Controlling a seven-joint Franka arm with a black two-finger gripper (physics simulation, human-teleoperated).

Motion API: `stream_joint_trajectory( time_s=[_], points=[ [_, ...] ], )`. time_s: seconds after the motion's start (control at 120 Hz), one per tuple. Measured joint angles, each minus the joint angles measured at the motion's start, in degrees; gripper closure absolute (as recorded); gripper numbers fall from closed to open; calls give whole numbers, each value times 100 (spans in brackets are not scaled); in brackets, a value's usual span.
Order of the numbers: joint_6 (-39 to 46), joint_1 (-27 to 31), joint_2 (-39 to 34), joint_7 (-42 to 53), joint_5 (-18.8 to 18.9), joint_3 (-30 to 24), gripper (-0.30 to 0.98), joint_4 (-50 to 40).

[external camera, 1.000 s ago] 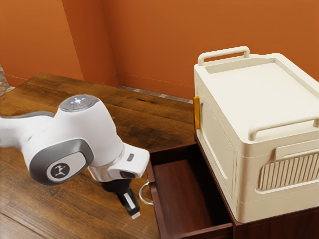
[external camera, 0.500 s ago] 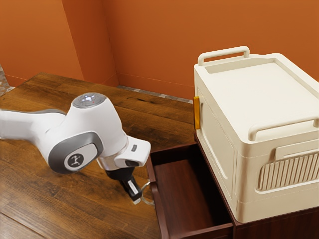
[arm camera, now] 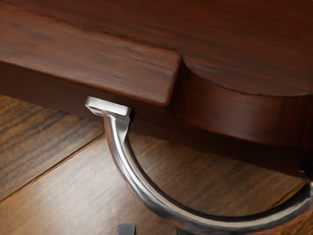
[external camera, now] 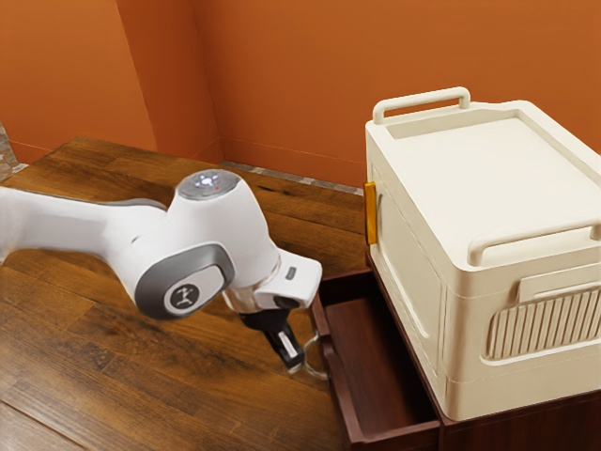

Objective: Push the drawer handle with one arm to close the drawer

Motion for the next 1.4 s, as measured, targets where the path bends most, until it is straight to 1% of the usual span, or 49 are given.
stream_joint_trajectory(
  time_s=[0.167,0.35,0.475,0.608,0.675,0.758,0.842,0.892,0.917,1.017,1.117,1.158,1.183,1.217,1.283,1.35,1.4],
  points=[
    [11,-5,397,29,15,-57,67,397],
    [23,-4,851,53,115,-71,67,890],
    [28,97,1036,67,140,-185,67,1131],
    [-2,346,1055,55,164,-444,67,1179],
    [3,374,1209,48,172,-485,67,1308],
    [4,299,1404,51,172,-500,67,1514],
    [5,97,1581,63,186,-503,67,1703],
    [11,9,1680,63,232,-503,67,1825],
    [12,43,1704,226,317,-510,67,1860],
    [21,34,1437,190,318,-504,67,1643],
    [3,59,809,87,268,-503,66,995],
    [-161,103,538,31,161,-483,63,855],
    [-349,242,379,-4,71,-418,60,891],
    [-707,507,263,-58,-22,-148,53,1204],
    [-1631,1047,217,-166,-94,531,39,2377],
    [-2713,1568,669,-240,-107,946,29,4130],
    [-3392,1942,860,-274,-112,1146,23,4934]
  ],
)
